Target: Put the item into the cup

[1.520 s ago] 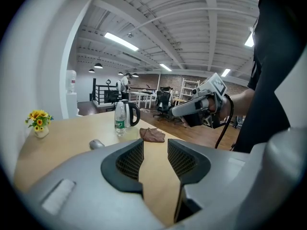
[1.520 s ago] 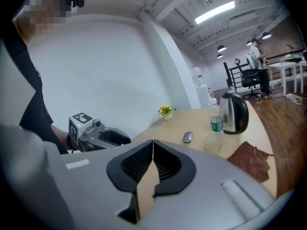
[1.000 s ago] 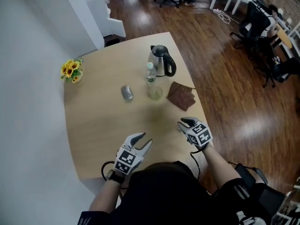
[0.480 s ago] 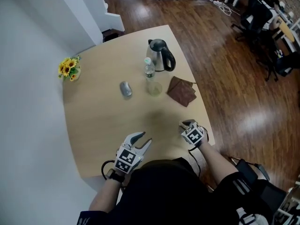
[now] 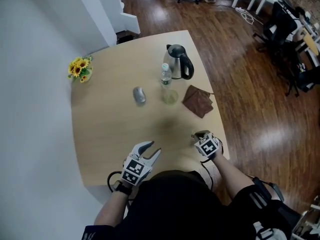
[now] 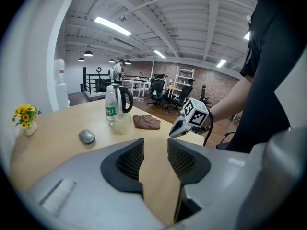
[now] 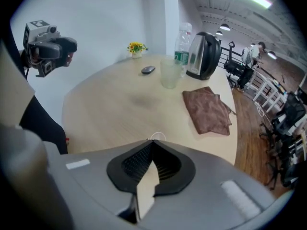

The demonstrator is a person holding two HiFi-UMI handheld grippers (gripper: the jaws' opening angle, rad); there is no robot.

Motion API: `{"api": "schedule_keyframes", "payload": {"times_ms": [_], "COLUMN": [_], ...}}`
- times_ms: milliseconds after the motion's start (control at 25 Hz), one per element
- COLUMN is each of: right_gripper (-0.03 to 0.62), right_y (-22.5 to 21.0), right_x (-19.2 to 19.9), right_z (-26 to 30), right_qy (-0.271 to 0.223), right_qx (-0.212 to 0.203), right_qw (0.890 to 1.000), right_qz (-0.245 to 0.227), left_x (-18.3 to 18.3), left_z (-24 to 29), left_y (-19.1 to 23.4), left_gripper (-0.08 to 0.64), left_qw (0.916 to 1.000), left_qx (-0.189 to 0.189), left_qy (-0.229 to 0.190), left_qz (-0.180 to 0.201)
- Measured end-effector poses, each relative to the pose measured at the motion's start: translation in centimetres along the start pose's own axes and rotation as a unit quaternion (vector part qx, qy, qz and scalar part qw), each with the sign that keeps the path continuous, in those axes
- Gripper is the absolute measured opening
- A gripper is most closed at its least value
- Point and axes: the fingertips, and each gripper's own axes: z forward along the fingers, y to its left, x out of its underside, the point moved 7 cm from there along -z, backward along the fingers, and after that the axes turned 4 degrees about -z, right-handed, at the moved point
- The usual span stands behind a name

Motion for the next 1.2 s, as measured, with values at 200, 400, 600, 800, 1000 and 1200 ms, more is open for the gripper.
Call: {"api": "schedule_keyframes", "payload": {"times_ms": [200,400,600,800,1000,1200], "right_gripper": [0.009,0.009,0.009,0.009,0.009,0.009], "right_y": [-1.5,-3.0,-4.2,-5.5,-6.3,-7.2], "right_x": [-5.7,-13.0,-18.6,-21.4,-22.8,-22.8], "right_z": [-2.7,-4.3,-3.8,-0.8,2.3,4.6], "right_qy": [-0.07,-0.127,-0.147,-0.131,-0.117,-0.107], "right_qx": [0.011,0.009,0.01,0.013,0.021,0.028], "right_qw": [0.997,0.99,0.986,0.987,0.986,0.988], "right_qz": [-0.017,-0.052,-0.081,-0.097,-0.118,-0.107], "left_x": [0.2,0.4,0.8,1.2,1.9,3.2], "left_z": [-0.9,-2.0,-3.3,-4.4,-5.6,-6.2], "left_y": [0.6,1.2,1.8,2.3,2.6,2.4], "left_gripper": [0.15,0.15,0.15,0.151,0.15,0.15], "left_qw": [0.9997,0.9988,0.9971,0.9946,0.9916,0.9887], "left_qx": [-0.019,-0.04,-0.066,-0.091,-0.113,-0.129], "left_qy": [-0.011,-0.021,-0.027,-0.03,-0.03,-0.024], "left_qz": [-0.01,-0.019,-0.03,-0.04,-0.056,-0.073]}}
